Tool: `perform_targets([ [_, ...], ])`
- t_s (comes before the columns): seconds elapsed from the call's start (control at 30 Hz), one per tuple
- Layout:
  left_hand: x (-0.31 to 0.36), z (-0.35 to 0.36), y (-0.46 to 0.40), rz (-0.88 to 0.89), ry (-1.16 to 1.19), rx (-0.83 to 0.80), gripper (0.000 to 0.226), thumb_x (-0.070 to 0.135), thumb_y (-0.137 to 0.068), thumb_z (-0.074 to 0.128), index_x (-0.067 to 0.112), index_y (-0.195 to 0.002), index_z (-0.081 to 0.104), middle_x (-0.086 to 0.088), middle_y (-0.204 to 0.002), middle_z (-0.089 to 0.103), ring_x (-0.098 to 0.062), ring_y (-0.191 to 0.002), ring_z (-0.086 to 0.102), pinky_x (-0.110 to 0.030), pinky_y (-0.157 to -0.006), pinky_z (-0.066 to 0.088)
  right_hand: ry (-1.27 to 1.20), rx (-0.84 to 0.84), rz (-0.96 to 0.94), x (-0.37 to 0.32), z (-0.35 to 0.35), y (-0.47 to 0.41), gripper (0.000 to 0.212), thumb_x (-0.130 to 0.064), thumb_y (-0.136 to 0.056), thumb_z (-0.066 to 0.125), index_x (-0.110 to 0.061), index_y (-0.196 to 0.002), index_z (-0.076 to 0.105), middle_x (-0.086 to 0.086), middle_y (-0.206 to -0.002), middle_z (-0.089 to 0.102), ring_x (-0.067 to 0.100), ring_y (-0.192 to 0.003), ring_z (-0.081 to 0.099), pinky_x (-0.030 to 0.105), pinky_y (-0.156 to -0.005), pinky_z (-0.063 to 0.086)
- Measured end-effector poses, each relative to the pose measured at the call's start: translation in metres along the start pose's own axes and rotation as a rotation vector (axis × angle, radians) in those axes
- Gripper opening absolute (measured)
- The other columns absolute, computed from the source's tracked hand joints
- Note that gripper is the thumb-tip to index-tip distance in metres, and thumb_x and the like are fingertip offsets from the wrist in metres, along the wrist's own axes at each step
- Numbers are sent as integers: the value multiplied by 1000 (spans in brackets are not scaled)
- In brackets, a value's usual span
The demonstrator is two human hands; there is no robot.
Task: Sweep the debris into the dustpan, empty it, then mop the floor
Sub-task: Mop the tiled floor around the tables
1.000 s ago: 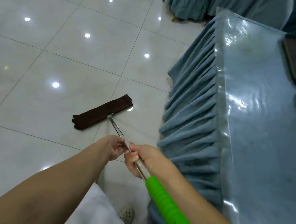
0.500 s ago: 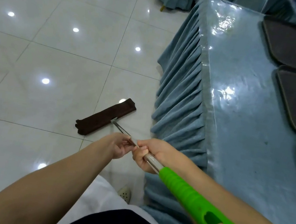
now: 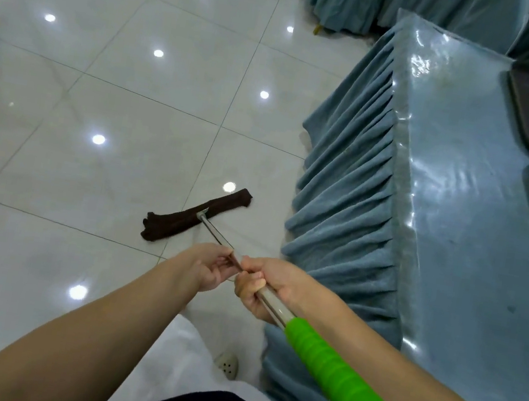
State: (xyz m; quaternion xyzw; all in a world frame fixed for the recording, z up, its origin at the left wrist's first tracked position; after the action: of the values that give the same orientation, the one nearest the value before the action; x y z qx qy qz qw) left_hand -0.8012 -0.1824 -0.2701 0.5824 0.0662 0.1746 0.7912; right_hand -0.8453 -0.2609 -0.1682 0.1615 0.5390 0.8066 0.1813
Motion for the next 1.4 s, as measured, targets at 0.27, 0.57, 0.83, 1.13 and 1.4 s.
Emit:
perform_targets([
  [0.27, 90, -15, -11, 65, 54, 23, 28, 3, -98, 44, -5, -72, 51, -15, -38, 58, -21, -29, 59, -14, -50, 51, -17, -35, 41, -54, 62, -35, 37, -17, -99, 45, -3, -65, 48, 1, -39, 33, 8, -21, 32, 12, -25, 28],
  [0.57, 221, -46, -31, 83, 99, 33, 28, 2, -99, 40, -8, -74, 51, -19, -79, 60, -25, -79, 63, -30, -89, 48, 18, -19, -11, -126, 159, -92, 32, -5, -97, 44, -20, -68, 45, 1, -44, 35, 8, -22, 33, 10, -24, 26],
  [0.83, 306, -66, -41, 31, 74, 100, 27, 3, -98, 39, -4, -75, 50, -19, -80, 59, -23, -83, 61, -19, -62, 51, 36, -15, -60, -174, 217, -141, 29, -2, -97, 41, -30, -87, 43, 2, -40, 39, 7, -23, 33, 9, -24, 24],
  [1.13, 318, -58, -55, 19, 25, 87, 18, 4, -97, 41, -6, -89, 54, -17, -83, 61, -20, -74, 61, -20, -55, 52, -100, -42, -99, -189, 222, -145, 24, -7, -99, 43, -31, -101, 45, 1, -65, 38, 6, -22, 34, 9, -24, 28],
  [1.4, 276, -34, -61, 63, -29, 46, 22, 0, -97, 40, -9, -81, 52, -18, -73, 61, -22, -44, 65, -23, -33, 49, -199, -38, -147, -167, 182, -127, 32, -9, -100, 44, -28, -74, 50, -2, -66, 40, 5, -22, 34, 9, -24, 26],
])
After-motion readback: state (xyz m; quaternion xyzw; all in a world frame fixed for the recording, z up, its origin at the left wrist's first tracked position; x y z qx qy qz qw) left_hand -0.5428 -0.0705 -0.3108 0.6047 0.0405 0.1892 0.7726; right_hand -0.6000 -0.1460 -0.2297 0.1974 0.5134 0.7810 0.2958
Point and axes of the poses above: each hand's wrist, its own y-axis away from the middle knuckle, its own z-axis out of the palm, x = y × z, the point moved 6 cm from there along -y, towards the middle knuckle
